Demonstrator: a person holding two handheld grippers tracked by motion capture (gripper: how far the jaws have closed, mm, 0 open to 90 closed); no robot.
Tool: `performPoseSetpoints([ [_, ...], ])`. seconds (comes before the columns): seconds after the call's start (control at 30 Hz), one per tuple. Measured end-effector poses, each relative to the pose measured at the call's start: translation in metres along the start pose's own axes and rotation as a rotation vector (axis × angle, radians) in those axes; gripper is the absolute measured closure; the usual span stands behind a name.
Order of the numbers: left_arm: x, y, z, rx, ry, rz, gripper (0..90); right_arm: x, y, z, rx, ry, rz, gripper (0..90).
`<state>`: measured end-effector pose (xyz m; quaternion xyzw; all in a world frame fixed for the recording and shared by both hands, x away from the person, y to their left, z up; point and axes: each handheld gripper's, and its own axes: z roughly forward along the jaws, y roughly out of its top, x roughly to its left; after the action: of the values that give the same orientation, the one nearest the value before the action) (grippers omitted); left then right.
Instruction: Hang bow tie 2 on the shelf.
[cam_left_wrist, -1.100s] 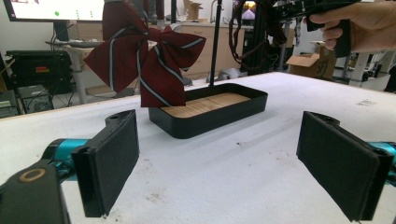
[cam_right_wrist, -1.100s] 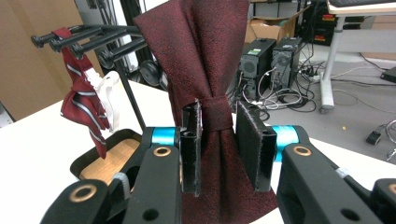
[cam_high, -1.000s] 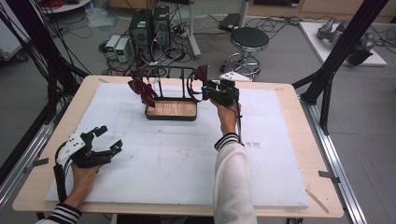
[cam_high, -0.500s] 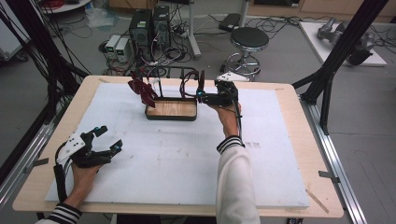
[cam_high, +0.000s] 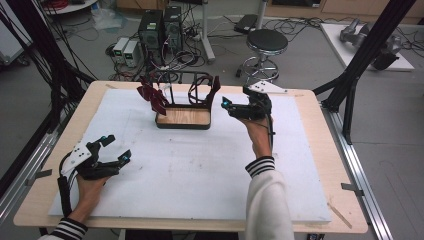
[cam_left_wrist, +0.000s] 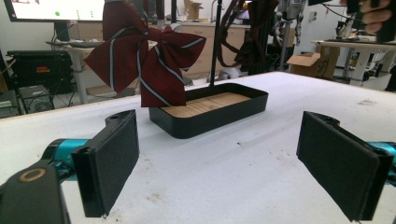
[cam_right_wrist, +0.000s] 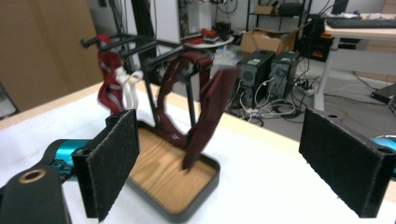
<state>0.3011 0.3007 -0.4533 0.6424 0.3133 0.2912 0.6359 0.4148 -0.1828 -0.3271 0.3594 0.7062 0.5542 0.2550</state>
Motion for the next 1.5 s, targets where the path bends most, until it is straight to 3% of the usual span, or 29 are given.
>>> performPoseSetpoints([
  [0.3,0.000,0.000,0.000,-0.002,0.002,0.000,13.5,0.002,-0.021,-0.047,-0.043,-0.011,-0.004,11.4],
  [0.6,-0.001,0.000,0.000,-0.003,0.004,0.005,13.5,0.008,-0.049,-0.090,-0.144,-0.033,-0.009,11.5],
  [0.77,-0.001,0.000,0.000,-0.004,0.007,0.003,13.5,0.009,-0.067,-0.108,-0.170,-0.054,-0.012,11.4],
  [1.07,-0.001,0.000,-0.002,-0.003,0.010,0.007,13.5,0.012,-0.106,-0.122,-0.200,-0.085,0.015,11.4],
  [1.23,-0.002,0.000,-0.002,-0.004,0.013,0.008,13.5,0.014,-0.128,-0.124,-0.244,-0.087,0.030,11.3],
  [1.3,-0.003,0.000,-0.003,-0.004,0.014,0.008,13.5,0.013,-0.129,-0.123,-0.220,-0.088,0.047,10.2],
  [1.5,-0.003,0.000,-0.003,-0.004,0.014,0.008,13.5,0.018,-0.130,-0.117,-0.189,-0.077,0.017,10.3],
])
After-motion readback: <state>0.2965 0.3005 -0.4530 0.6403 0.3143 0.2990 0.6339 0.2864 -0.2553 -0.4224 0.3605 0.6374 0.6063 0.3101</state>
